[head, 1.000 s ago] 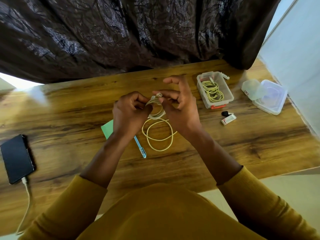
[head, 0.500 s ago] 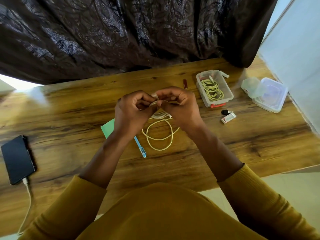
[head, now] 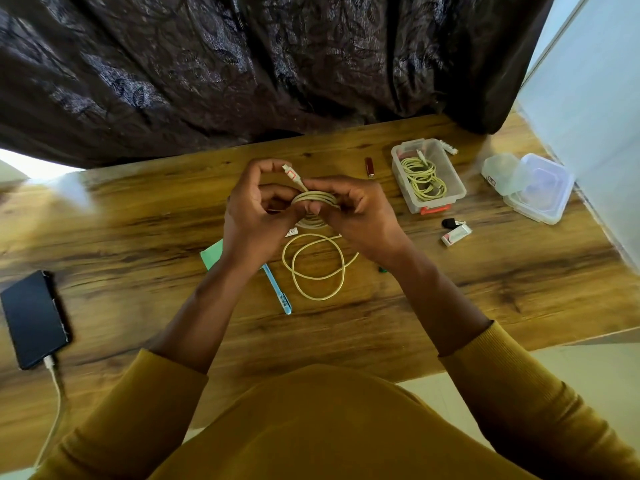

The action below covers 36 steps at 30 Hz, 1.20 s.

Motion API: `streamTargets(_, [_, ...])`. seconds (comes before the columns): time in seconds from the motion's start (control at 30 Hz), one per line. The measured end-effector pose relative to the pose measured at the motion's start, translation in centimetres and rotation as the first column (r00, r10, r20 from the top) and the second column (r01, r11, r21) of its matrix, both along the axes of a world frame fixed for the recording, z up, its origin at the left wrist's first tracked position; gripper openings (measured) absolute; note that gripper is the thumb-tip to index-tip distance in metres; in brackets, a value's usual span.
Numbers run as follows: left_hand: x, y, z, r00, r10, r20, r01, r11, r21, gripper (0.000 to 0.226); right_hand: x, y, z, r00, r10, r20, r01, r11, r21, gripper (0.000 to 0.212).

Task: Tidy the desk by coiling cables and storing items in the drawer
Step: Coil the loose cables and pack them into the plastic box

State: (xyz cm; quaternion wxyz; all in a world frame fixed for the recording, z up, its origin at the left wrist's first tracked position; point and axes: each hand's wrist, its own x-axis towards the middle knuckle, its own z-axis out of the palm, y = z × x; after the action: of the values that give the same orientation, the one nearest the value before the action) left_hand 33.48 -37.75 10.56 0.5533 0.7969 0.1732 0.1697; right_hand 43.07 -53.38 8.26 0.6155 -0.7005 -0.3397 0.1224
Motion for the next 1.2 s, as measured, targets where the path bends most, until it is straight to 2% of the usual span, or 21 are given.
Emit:
streamTargets(0.23, [0.3, 0.9, -0.3, 0.99, -0.142, 0.008, 0.142, 0.984, -0.107, 0.058, -0.1, 0.0, -0.1, 0.993, 0.024, -0.115, -0.021, 0.999, 0.023, 0.034])
streamTargets(0.47, [0.3, 0.8, -0.8, 0.979, -0.199, 0.049, 0.205, 0.938, -0.278, 0.029, 0.0, 0.3, 0.0, 0.984, 0.034, -0.175, -0.044, 0.998, -0.05, 0.02])
streamTargets(0.57, [0.5, 0.6, -0.7, 0.976, -0.213, 0.035, 0.213, 0.927, -0.309, 0.028, -0.1, 0.5, 0.2, 0.961, 0.076, -0.267, -0.096, 0.993, -0.065, 0.02])
streamTargets(0.7, [0.5, 0.6, -0.4, 0.97, -0.241, 0.022, 0.231, 0.896, -0.38, 0.027, -0.3, 0.2, 0.8, 0.862, 0.159, -0.482, -0.142, 0.987, 0.072, 0.019])
streamTargets(0.8, [0.6, 0.8, -0.3, 0.965, -0.26, 0.02, 0.246, 0.879, -0.409, 0.029, -0.1, -0.2, 1.3, 0.729, 0.27, -0.629, -0.18, 0.962, 0.205, 0.009])
streamTargets(0.87, [0.5, 0.9, -0.4, 0.966, -0.255, 0.036, 0.246, 0.875, -0.416, 0.027, 0.2, -0.4, 1.4, 0.637, 0.317, -0.703, -0.178, 0.947, 0.266, 0.018])
streamTargets(0.93, [0.4, 0.9, -0.5, 0.968, -0.245, 0.059, 0.247, 0.872, -0.423, 0.022, 0.4, -0.6, 1.5, 0.594, 0.325, -0.736, -0.158, 0.944, 0.29, 0.024])
streamTargets(1.2, [0.3, 0.9, -0.5, 0.974, -0.222, 0.052, 0.224, 0.892, -0.393, 0.016, 0.8, -1.1, 1.2, 0.655, 0.198, -0.729, -0.046, 0.974, 0.222, 0.024])
